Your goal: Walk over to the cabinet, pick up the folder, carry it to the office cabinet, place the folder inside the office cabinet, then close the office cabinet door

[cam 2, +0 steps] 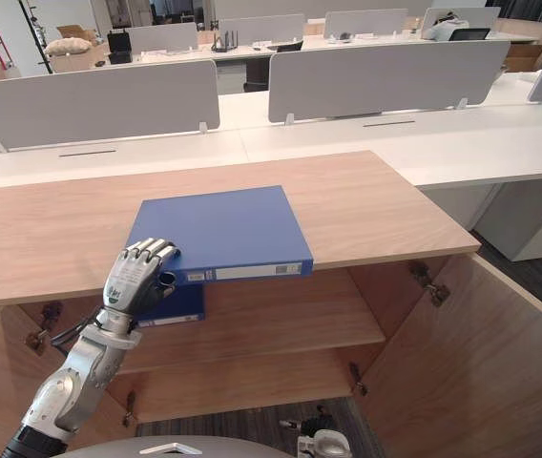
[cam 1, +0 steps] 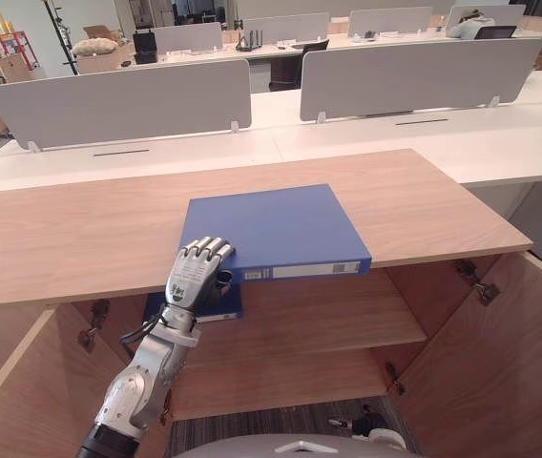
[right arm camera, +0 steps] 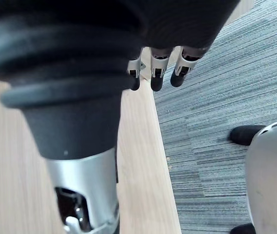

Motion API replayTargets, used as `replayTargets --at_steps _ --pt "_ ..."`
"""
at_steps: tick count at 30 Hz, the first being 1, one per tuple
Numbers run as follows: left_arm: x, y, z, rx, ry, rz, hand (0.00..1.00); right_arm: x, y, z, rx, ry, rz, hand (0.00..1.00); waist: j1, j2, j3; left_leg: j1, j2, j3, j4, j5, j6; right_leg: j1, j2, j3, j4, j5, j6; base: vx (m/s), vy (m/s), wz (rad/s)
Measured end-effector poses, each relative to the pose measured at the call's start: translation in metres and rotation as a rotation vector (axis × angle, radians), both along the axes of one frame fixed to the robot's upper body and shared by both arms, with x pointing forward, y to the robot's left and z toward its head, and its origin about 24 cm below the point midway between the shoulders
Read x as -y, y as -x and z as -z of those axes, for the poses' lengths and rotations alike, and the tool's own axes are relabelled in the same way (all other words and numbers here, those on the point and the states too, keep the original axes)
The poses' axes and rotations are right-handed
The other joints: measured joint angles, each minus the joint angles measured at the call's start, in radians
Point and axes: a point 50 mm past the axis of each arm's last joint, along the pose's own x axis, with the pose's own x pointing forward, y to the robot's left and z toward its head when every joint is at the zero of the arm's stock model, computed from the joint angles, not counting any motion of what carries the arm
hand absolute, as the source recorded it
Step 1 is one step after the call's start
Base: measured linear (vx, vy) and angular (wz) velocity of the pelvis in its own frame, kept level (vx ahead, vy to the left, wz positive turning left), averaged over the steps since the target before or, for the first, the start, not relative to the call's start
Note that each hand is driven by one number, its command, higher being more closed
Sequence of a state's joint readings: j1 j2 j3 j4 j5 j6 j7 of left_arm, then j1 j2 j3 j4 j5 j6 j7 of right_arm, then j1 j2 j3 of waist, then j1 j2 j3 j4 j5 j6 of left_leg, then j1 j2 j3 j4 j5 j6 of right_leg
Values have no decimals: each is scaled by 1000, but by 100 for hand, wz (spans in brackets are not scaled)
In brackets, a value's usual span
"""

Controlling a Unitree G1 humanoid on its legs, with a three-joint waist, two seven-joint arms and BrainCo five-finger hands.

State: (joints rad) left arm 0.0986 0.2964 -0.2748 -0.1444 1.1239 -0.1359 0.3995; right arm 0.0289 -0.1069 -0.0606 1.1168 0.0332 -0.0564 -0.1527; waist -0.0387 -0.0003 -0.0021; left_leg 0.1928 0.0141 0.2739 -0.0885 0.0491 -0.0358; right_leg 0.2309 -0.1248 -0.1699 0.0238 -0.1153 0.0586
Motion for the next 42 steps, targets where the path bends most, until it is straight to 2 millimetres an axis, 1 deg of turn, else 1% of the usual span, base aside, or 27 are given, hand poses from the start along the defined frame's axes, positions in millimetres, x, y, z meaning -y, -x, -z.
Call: replayTargets --at_steps 5,8,11,14,16,18,20,23,24,27,29,30,31,32,33,35,38,41,42 --pt "0 1 -2 12 24 0 100 0 0 0 0 1 0 0 -1 0 0 0 0 0 0 -2 0 0 0 0 -2 0 0 0 0 0" --pt "-1 4 -9 31 70 -2 100 0 0 0 0 1 1 0 0 -1 0 0 0 1 0 -4 0 0 0 1 -4 0 0 0 0 0" --pt "-4 8 -17 50 166 -13 100 0 0 0 -1 2 1 0 2 -1 0 -1 0 1 0 -5 -1 1 0 1 -5 0 0 0 0 0" --pt "-7 14 -26 73 326 -17 100 1 2 0 1 2 5 0 9 -2 0 -1 0 0 0 -6 -2 2 0 -1 -8 0 1 0 0 0" --pt "-9 18 -31 88 389 -33 100 0 3 0 0 1 2 0 7 -2 -1 -2 2 4 0 -6 -2 -3 0 6 -5 9 15 0 0 -7" --pt "-13 22 -39 118 474 -56 100 0 2 0 7 -3 12 0 8 -3 -2 -8 4 6 0 -6 -2 -13 1 13 -2 10 17 0 0 -10" --pt "-20 26 -49 179 576 -97 100 0 3 0 13 -6 29 0 12 -2 -7 -16 6 13 0 -5 -2 -23 3 20 2 17 16 1 -1 -9" --pt "-32 29 -62 273 671 -156 100 -2 4 -2 42 1 24 0 15 -4 -9 -15 6 15 0 -4 -1 -24 3 22 3 19 16 0 -1 -2" --pt "-34 31 -64 291 684 -167 100 -3 3 -2 50 1 23 0 16 -4 -9 -15 5 14 0 -3 0 -24 3 21 6 19 16 0 0 0" --pt "-45 41 -81 420 745 -225 100 -10 0 -7 109 -11 30 0 16 -9 -6 -22 6 14 0 1 2 -37 3 23 18 19 15 -23 1 -1" --pt "-55 51 -93 540 792 -272 100 -16 -9 -15 184 -21 37 0 16 -7 -1 -30 6 15 0 6 6 -55 3 27 27 19 15 -55 11 -2" --pt "-58 53 -96 570 804 -286 100 -18 -12 -17 206 -23 38 0 15 -6 0 -33 5 15 0 8 8 -58 2 27 28 18 14 -65 18 -1" --pt "-63 58 -101 623 829 -310 100 -21 -19 -24 260 -29 42 0 16 -5 6 -35 5 15 0 10 10 -60 1 28 28 16 9 -50 17 0" --pt "-65 60 -102 645 842 -324 100 -23 -24 -27 290 -32 43 0 16 -4 10 -35 5 15 0 10 11 -61 1 28 27 16 9 -61 21 0" --pt "-69 64 -105 684 853 -349 100 -25 -33 -36 353 -34 39 0 16 -4 14 -37 4 15 0 11 12 -62 0 28 27 17 8 -57 22 0" --pt "-73 68 -105 713 887 -374 100 -28 -43 -50 449 -36 46 0 17 -5 15 -40 3 14 0 11 12 -64 -1 29 27 17 7 -42 22 3" --pt "-75 77 -106 743 940 -395 100 -31 -60 -79 627 -31 70 0 16 -10 16 -57 2 10 0 11 12 -80 -1 30 26 19 8 -15 19 4" --pt "-74 84 -110 773 975 -391 100 -33 -74 -119 834 -38 84 0 16 -13 32 -71 0 11 0 13 13 -93 -1 36 23 26 10 7 8 -2" --pt "-74 85 -110 775 1001 -380 100 -34 -78 -135 922 -39 87 0 14 -10 38 -70 0 14 1 16 18 -93 -1 40 19 29 12 34 24 -11"
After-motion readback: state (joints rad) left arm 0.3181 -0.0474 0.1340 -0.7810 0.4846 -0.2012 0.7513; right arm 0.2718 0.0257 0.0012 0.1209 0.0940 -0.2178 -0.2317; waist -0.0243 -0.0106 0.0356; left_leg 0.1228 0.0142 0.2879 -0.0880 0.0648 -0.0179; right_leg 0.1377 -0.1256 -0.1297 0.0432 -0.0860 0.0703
